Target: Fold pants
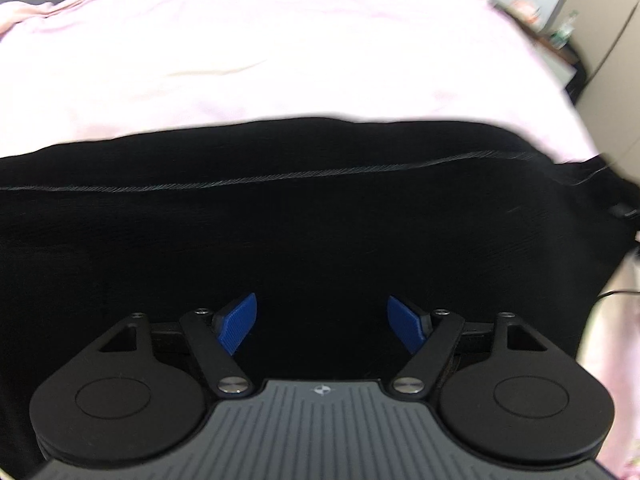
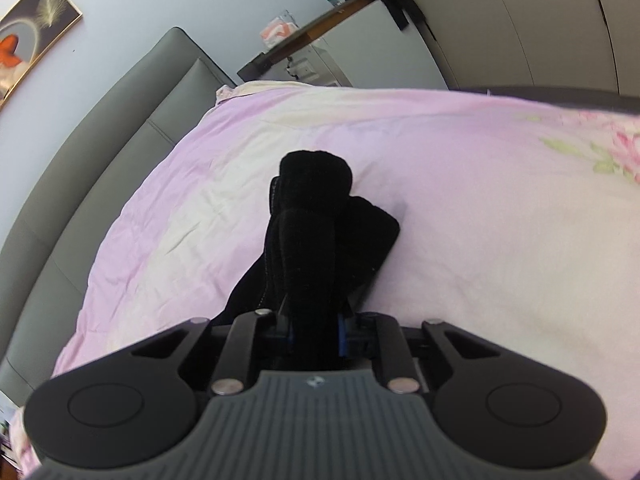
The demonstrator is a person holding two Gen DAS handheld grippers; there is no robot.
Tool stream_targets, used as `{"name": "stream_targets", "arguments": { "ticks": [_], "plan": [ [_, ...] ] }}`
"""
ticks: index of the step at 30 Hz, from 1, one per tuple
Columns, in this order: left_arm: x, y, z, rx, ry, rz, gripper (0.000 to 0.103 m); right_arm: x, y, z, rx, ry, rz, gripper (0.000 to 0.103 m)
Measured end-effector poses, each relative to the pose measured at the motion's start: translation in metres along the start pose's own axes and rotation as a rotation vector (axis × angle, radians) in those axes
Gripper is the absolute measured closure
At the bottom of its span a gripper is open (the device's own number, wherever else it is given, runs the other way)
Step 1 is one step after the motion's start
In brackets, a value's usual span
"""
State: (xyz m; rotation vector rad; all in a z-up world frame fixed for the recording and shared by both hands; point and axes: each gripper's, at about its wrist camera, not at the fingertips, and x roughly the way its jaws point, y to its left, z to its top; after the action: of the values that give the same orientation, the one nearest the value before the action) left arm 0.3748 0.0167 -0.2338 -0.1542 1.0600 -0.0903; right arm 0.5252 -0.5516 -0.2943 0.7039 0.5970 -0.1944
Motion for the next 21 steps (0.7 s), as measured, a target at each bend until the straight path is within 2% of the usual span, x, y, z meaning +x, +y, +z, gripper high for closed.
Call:
{"name": "stream_targets", "arguments": {
  "ticks": [3, 5, 8, 11, 14, 16, 18, 19, 21],
  "plan": [
    [0.01, 0.006, -0.009, 0.019, 0.001, 0.021, 0.006, -0.008, 0.016, -0.004, -0.095, -0.014, -0.053, 0.09],
    [0.014, 0.009, -0.012, -0.003, 0.002, 0.025, 0.004, -0.015, 0.026, -0.007, -0.147, -0.026, -0.072, 0.09],
    [0.016, 0.009, -0.011, -0.021, 0.012, 0.038, 0.003, -0.035, 0.05, -0.008, -0.238, -0.093, -0.031, 0.09],
    [0.02, 0.003, -0.007, -0.022, 0.02, 0.047, 0.003, -0.062, 0.094, -0.022, -0.481, -0.192, 0.028, 0.09],
    [0.021, 0.006, -0.007, -0.026, 0.018, 0.035, 0.003, -0.094, 0.142, -0.061, -0.821, -0.283, 0.11, 0.09],
    [0.019, 0.012, -0.005, -0.03, 0.014, 0.028, 0.003, -0.108, 0.167, -0.098, -1.037, -0.312, 0.154, 0.09],
    [0.019, 0.018, -0.004, -0.037, 0.007, 0.021, 0.003, -0.117, 0.185, -0.143, -1.237, -0.309, 0.202, 0.09],
    [0.03, 0.014, -0.003, -0.042, 0.001, 0.017, 0.003, -0.12, 0.19, -0.167, -1.329, -0.298, 0.22, 0.09],
    [0.03, 0.016, -0.007, -0.04, -0.007, 0.013, 0.003, -0.119, 0.196, -0.219, -1.526, -0.249, 0.245, 0.09]
  ]
}}
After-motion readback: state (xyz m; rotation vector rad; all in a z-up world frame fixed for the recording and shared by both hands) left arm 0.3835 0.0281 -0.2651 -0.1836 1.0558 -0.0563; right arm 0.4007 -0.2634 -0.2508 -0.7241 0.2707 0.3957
